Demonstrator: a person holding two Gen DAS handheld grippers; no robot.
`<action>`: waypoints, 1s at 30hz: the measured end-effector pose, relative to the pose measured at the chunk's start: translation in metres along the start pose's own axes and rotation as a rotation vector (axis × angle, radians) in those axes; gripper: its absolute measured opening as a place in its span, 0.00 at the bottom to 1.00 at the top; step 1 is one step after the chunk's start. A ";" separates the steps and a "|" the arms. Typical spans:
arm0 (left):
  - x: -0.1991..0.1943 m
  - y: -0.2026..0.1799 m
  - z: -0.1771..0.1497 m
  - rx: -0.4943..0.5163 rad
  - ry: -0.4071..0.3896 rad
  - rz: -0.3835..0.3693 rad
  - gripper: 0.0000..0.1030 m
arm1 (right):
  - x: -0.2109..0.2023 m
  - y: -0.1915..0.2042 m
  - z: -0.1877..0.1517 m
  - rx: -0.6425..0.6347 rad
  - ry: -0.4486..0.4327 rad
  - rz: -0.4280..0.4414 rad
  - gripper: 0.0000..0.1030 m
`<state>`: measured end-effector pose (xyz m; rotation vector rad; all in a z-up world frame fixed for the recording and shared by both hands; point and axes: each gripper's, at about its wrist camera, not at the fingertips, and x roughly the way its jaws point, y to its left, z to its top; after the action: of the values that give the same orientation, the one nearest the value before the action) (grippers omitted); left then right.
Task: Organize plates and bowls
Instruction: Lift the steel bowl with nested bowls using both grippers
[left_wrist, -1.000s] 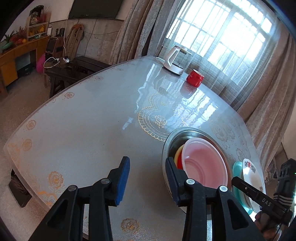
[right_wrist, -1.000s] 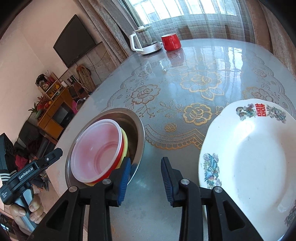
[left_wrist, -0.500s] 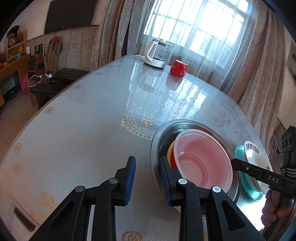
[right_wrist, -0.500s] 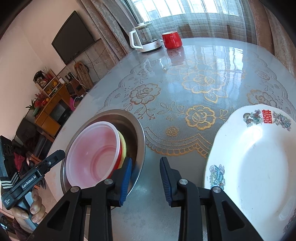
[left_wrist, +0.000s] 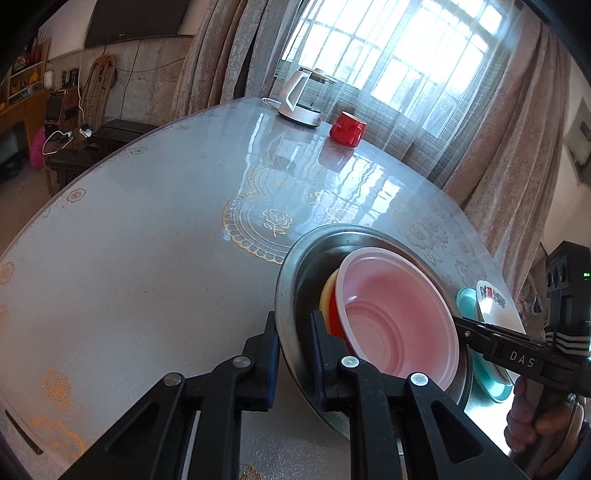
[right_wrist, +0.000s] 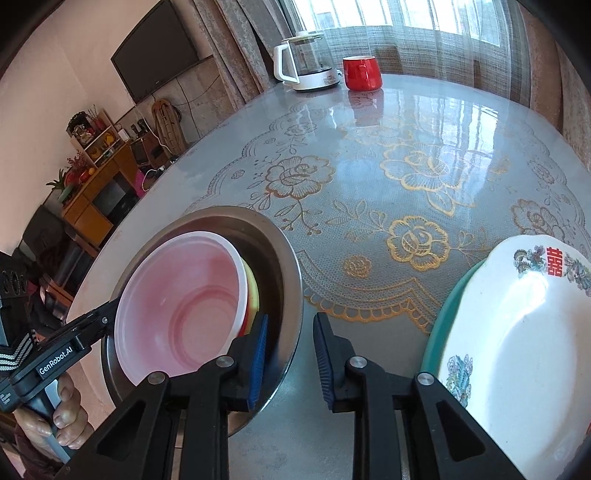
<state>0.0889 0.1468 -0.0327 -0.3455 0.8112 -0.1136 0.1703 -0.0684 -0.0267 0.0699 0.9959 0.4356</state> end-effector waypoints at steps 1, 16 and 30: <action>-0.001 -0.001 -0.001 0.005 -0.001 0.002 0.15 | 0.000 0.002 0.000 -0.005 0.002 -0.002 0.21; -0.022 0.002 -0.016 -0.031 -0.010 0.019 0.15 | -0.013 0.011 -0.006 0.014 0.010 0.056 0.16; -0.047 -0.029 -0.010 0.023 -0.055 0.020 0.14 | -0.051 0.000 -0.014 0.034 -0.076 0.091 0.16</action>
<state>0.0504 0.1281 0.0031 -0.3171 0.7582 -0.0941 0.1348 -0.0903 0.0060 0.1615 0.9279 0.4963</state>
